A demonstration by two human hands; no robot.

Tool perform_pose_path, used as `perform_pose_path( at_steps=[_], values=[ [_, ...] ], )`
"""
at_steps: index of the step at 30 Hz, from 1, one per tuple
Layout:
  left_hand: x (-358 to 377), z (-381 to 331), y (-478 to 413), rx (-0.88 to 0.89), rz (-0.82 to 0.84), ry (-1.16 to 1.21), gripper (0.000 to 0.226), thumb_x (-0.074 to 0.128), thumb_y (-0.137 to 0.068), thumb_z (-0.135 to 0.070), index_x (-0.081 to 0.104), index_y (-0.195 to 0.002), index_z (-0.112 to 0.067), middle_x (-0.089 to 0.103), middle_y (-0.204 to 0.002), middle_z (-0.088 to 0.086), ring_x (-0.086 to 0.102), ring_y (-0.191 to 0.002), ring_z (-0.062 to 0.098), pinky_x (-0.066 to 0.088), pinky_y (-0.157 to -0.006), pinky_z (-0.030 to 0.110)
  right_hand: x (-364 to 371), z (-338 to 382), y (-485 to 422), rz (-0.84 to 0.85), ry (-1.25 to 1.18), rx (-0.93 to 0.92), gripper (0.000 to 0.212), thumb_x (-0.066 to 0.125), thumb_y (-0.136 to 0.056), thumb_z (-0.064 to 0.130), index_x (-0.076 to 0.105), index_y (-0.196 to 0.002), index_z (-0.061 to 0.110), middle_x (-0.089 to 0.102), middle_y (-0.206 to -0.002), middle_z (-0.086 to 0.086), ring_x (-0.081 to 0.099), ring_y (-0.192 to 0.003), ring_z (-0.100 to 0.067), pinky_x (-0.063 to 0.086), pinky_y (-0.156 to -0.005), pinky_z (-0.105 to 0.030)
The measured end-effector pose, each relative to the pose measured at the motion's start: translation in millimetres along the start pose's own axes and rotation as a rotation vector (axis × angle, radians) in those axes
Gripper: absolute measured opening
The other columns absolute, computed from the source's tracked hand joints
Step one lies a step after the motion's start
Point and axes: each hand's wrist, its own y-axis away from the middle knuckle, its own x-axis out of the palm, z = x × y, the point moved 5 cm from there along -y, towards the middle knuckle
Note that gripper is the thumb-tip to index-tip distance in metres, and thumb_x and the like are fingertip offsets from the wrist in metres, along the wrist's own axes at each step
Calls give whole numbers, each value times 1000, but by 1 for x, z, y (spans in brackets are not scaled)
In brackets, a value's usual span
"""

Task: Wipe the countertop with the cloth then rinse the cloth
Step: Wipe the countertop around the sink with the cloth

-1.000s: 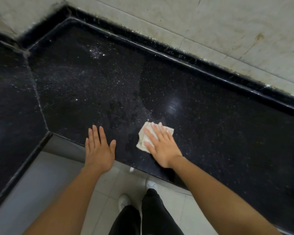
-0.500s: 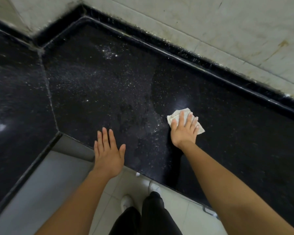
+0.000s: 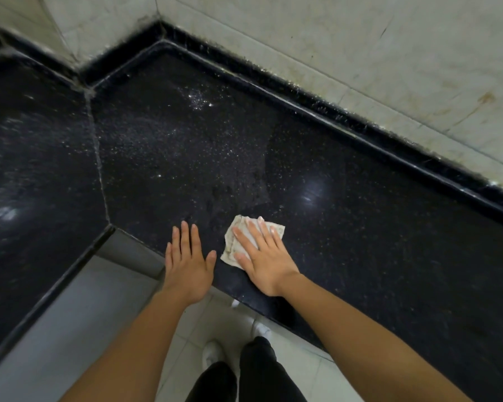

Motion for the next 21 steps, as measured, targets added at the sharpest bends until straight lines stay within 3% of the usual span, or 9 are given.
perform_pose_path(
  at_steps=[5,11,17,21],
  values=[
    [-1,-1,3,11,-16,28,67,14,-99,-48,-31,-136,-16,-38,-143,0,-33,-137,17,-17,-114,37,-4,-22,16,6,55,-16,53,5,-99,51,-23,-142,41,-27,-157,8,-32,-142,-15,-18,-116,-34],
    [-1,-2,4,-6,-28,4,67,9,-97,-51,-31,-137,-15,-38,-144,2,-38,-133,16,-19,-113,37,-19,-42,-21,2,28,57,58,4,-98,54,-21,-147,37,-32,-154,8,-34,-141,-17,-15,-118,-38],
    [1,-2,4,-45,20,-5,85,-31,-69,-67,-34,-137,-16,-43,-144,0,-45,-130,14,-25,-109,33,-56,-62,-91,-31,-60,68,56,8,-101,52,-12,-151,36,-25,-159,4,-31,-142,-17,-17,-117,-36],
    [2,-1,4,-45,23,-42,85,-35,-68,-67,-35,-137,-16,-45,-142,0,-48,-127,11,-34,-103,27,-77,-67,-132,-57,-73,85,57,9,-101,53,-10,-152,35,-24,-159,2,-30,-143,-19,-19,-115,-36]
  ],
)
